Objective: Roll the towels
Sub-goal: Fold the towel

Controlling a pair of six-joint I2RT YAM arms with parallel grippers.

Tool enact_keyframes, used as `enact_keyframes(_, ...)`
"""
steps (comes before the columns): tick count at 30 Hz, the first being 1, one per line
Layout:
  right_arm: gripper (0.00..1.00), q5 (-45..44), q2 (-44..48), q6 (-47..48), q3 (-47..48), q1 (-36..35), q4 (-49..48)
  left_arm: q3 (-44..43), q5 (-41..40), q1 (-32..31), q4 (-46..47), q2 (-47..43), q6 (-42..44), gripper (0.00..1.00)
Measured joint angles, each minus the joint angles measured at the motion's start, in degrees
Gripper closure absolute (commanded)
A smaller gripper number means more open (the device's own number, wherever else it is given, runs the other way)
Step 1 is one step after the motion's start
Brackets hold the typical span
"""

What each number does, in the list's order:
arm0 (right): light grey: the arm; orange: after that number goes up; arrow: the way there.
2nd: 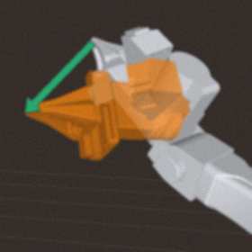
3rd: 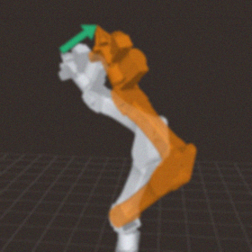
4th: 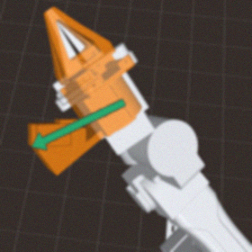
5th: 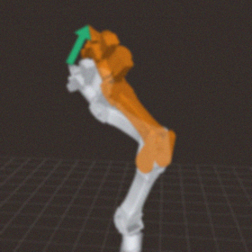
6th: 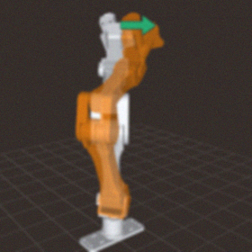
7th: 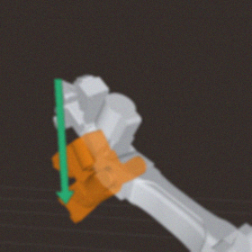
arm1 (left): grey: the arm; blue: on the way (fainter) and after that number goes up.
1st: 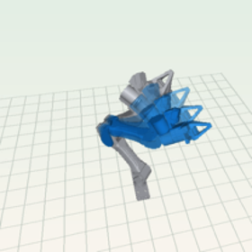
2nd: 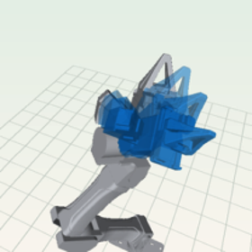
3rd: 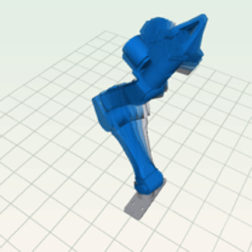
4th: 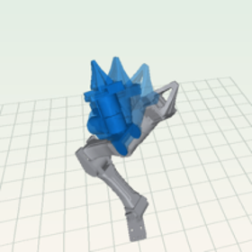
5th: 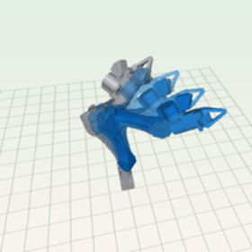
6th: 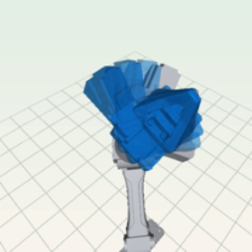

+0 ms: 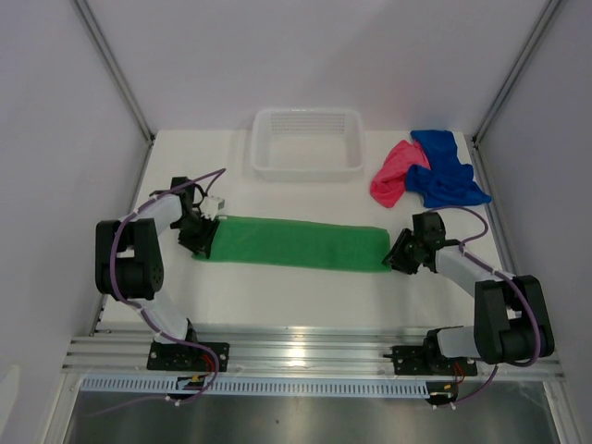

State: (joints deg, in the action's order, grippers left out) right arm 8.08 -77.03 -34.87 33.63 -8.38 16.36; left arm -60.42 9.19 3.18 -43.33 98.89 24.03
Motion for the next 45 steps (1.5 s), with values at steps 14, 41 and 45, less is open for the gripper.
enact_keyframes(14,0.96,-0.26,0.09,-2.12,-1.03,0.0,-0.7,0.0,5.27,0.0,-1.51,-4.17,0.0,0.55)
enact_keyframes(41,1.0,-13.75,-1.97,15.82,13.09,14.88,12.98,-2.64,13.62,-7.3,-2.49,-2.54,-6.19,0.58)
enact_keyframes(45,1.0,-16.72,-3.34,16.59,15.15,7.04,14.95,-3.15,13.68,-7.23,-0.83,-0.63,-8.46,0.59)
